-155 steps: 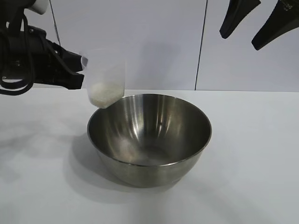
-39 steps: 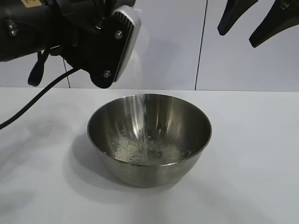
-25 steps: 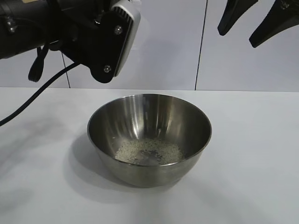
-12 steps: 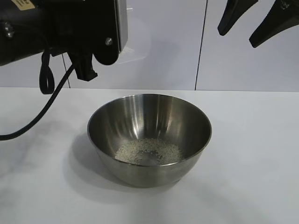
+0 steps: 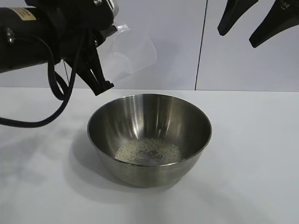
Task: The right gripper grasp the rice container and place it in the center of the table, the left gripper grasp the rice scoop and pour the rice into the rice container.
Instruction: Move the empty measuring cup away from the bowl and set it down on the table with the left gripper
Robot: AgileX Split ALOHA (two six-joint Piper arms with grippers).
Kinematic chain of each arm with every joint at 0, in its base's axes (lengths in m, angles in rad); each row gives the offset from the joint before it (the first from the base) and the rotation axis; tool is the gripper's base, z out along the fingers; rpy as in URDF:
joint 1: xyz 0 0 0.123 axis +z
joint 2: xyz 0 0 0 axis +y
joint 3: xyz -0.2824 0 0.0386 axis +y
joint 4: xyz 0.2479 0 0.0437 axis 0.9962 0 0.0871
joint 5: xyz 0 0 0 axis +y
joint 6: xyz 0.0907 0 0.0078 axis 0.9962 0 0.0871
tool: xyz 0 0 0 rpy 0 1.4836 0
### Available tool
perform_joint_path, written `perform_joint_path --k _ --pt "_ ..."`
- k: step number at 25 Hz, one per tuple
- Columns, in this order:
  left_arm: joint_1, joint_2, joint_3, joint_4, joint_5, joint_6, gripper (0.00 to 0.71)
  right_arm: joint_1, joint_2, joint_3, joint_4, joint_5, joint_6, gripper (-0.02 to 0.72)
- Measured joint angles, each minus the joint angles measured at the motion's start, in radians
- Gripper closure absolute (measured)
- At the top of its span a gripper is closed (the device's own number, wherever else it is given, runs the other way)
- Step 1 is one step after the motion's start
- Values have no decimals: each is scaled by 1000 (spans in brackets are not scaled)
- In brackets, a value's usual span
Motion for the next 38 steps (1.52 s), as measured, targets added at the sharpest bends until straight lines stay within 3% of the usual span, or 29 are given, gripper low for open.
perform_joint_path --k 5,15,20,24,32,38 --pt "67 -76 -23 0 120 -136 702 0 0 0 0 0 0 261" --pt "85 -109 -88 2 419 -447 702 0 0 0 0 0 0 261" --pt "159 -112 -91 58 511 -655 702 0 0 0 0 4 0 261" --pt "224 -145 -91 210 548 -916 702 0 0 0 0 4 -3 261" --pt "354 -180 -91 664 572 -1613 702 0 0 0 0 4 -4 261" --pt "439 -180 -91 1042 443 -2118 702 0 0 0 0 4 -4 261"
